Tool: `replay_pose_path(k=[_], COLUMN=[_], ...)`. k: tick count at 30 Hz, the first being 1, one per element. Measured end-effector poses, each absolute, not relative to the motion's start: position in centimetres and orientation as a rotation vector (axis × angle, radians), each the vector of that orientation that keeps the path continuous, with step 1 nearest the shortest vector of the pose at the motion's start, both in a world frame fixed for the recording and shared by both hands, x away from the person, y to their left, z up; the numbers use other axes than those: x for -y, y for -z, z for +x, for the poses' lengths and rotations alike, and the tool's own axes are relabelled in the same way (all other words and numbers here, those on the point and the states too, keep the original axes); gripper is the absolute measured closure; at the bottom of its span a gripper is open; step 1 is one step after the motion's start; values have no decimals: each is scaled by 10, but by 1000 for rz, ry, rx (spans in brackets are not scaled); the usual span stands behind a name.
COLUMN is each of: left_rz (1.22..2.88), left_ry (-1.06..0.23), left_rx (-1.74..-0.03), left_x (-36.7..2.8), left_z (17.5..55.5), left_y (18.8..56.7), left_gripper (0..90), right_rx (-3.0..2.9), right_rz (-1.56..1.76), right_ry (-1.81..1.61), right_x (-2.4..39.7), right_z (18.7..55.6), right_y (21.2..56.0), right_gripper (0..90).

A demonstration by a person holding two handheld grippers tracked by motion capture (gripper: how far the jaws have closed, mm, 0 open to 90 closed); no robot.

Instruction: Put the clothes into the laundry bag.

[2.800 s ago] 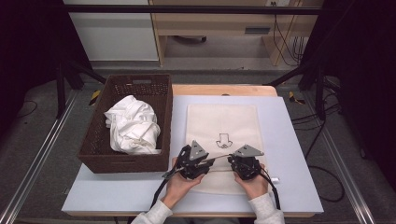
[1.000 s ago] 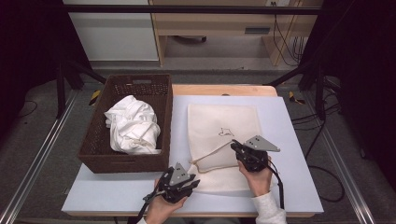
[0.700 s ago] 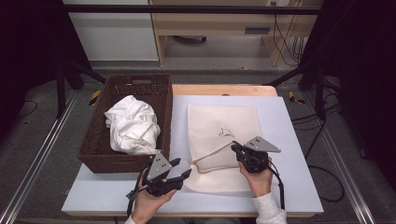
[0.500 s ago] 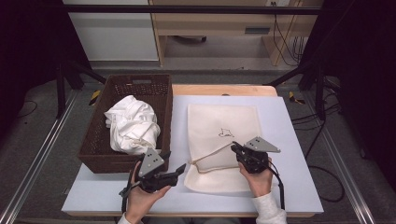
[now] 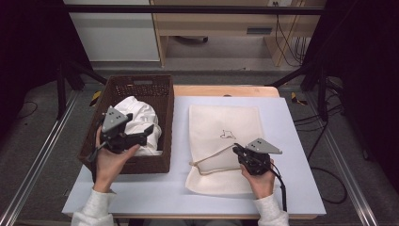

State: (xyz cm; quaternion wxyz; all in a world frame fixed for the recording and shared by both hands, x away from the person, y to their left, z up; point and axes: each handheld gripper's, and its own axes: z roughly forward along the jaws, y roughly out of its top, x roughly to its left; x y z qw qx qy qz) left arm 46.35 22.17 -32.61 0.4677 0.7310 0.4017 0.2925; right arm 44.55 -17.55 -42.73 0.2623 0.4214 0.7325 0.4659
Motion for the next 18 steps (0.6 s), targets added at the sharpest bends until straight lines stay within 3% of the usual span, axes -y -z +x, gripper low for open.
replay_pose_path(k=[5, 18], left_rz=[1887, 2090], left_ry=[-782, -765], left_rx=[-1082, -1275], left_x=[-246, -276], left_z=[506, 559], left_y=[335, 384], left_gripper=[148, 80], right_rx=[-1989, -2010], right_rz=[1144, 1146], right_ry=[-1257, -1239], right_x=[176, 175], right_z=[446, 447], right_y=[428, 431], right_gripper=[864, 864])
